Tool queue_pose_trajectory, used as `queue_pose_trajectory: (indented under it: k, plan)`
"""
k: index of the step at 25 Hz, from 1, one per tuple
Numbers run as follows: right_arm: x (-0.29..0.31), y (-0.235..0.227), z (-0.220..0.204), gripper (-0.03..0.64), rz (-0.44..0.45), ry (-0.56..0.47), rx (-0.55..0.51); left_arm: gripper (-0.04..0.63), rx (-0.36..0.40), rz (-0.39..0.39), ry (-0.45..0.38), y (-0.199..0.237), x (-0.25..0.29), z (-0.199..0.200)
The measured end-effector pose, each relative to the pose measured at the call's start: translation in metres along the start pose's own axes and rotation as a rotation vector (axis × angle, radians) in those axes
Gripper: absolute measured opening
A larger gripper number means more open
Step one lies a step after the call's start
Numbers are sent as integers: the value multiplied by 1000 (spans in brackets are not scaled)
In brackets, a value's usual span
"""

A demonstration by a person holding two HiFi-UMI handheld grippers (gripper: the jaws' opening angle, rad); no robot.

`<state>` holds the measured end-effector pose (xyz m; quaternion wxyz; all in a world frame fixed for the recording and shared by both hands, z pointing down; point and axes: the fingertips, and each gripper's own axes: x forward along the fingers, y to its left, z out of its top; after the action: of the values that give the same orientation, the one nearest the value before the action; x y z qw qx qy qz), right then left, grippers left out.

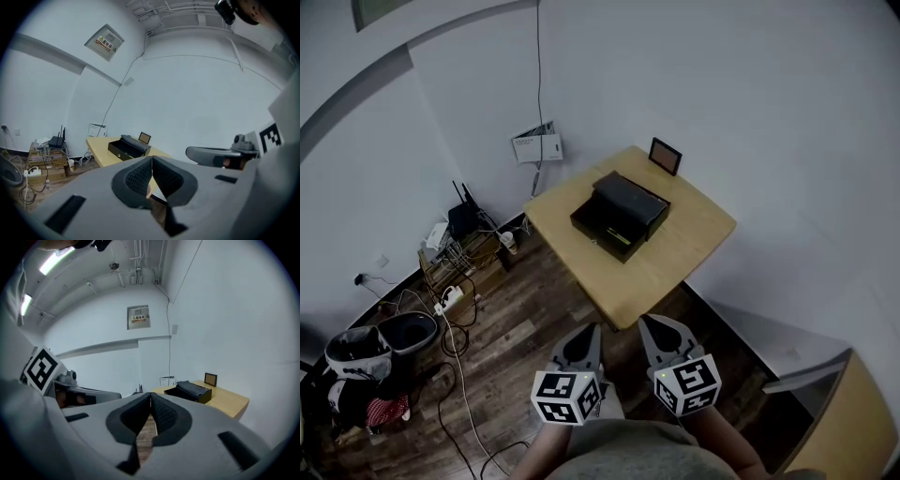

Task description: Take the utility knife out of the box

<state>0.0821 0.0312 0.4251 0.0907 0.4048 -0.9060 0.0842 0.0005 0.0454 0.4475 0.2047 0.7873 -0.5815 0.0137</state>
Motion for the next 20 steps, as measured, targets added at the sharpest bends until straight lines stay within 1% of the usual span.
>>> queue_pose_trajectory:
  k: [12,20]
  plan:
    - [114,-39,49,0,-42,-5,3,3,14,-66,22,68,91,62]
    - [175,-60,62,0,-86,1,4,3,11,-113,41,106,140,82]
